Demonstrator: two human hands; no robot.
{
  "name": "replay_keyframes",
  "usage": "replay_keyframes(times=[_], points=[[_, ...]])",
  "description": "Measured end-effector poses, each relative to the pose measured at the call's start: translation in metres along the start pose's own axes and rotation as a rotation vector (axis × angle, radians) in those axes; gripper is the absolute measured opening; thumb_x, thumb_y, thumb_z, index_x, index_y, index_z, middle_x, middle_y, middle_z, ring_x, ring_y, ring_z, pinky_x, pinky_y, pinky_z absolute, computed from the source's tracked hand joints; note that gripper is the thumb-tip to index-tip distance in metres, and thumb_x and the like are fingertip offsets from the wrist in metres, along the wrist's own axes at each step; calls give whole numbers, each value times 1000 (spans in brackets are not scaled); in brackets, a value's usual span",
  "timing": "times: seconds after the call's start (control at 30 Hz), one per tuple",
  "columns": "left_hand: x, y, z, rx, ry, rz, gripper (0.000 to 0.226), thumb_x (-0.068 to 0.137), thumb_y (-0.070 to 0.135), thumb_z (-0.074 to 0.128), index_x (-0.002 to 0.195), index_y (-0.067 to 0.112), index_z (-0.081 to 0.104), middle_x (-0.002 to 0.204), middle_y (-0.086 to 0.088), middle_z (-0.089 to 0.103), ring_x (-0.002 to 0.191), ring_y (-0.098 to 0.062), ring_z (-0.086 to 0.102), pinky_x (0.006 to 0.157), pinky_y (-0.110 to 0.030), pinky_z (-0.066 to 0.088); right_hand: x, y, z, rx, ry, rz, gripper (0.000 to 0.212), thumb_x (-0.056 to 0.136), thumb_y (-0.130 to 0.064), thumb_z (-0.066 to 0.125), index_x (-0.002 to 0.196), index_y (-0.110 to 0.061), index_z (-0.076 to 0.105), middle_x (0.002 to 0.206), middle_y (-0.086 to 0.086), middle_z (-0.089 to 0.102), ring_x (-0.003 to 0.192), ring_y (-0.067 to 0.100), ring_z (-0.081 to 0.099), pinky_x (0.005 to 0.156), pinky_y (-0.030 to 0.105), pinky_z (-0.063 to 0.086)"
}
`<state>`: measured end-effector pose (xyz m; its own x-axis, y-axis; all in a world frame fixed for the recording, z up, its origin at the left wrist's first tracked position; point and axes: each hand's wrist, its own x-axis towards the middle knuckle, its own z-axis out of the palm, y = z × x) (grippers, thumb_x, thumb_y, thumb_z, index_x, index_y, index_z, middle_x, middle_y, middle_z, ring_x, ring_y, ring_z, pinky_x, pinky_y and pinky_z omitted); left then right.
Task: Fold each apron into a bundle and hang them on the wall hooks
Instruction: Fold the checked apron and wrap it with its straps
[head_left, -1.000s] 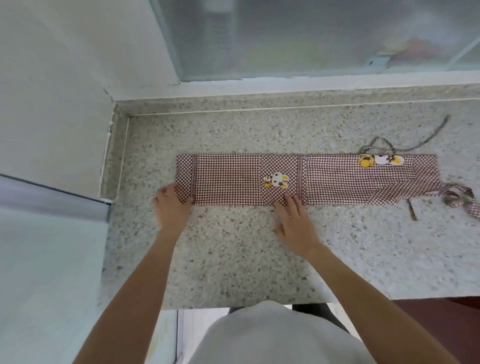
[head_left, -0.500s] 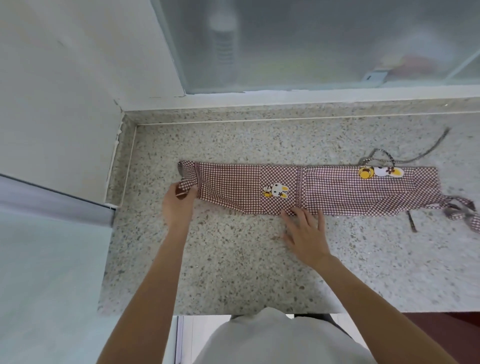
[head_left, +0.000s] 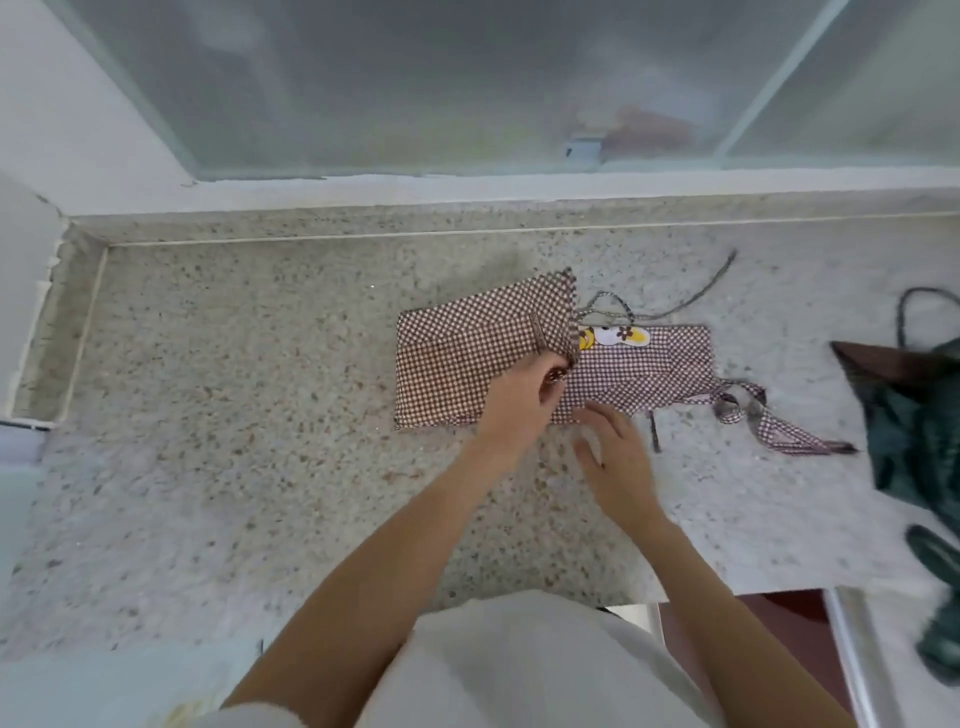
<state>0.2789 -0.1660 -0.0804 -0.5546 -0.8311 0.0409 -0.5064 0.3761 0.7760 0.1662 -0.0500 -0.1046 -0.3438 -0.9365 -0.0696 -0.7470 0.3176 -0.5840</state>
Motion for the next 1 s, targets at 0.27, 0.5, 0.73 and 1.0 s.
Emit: replay_keyframes(times=[0.27, 0.5, 0.73, 1.0], points=[[-12, -17, 49, 135, -272, -176, 32, 88, 26, 61, 119, 16, 59, 113, -1, 63, 101, -17, 59, 89, -31, 48, 42, 50, -37, -46, -133, 165, 32, 93, -21, 54, 122, -7, 56, 117, 12, 59, 108, 28, 53, 91, 36, 39], [-65, -75, -14, 286, 258, -591, 75, 72, 19, 73, 137, 8, 38, 132, -19, 43, 121, -36, 39, 102, -48, 33, 85, 27, -6, -250, -220, 198, 59, 91, -52, 46, 126, -5, 49, 118, 10, 61, 110, 27, 56, 98, 42, 41], [-70, -107, -32, 0, 235, -780, 54, 79, 25, 69, 128, 11, 50, 120, -9, 55, 110, -26, 52, 90, -37, 44, 98, 3, 12, -477, -207, 276, 59, 83, -52, 60, 118, -7, 47, 108, 10, 64, 107, 29, 57, 104, 44, 29], [-59, -81, -31, -471, 462, -810, 50, 75, 18, 76, 118, 26, 50, 103, 12, 61, 85, -1, 61, 63, -19, 45, 96, 4, 16, -217, -126, 359, 35, 87, -40, 60, 107, -12, 59, 98, 5, 65, 98, 28, 60, 98, 41, 38]])
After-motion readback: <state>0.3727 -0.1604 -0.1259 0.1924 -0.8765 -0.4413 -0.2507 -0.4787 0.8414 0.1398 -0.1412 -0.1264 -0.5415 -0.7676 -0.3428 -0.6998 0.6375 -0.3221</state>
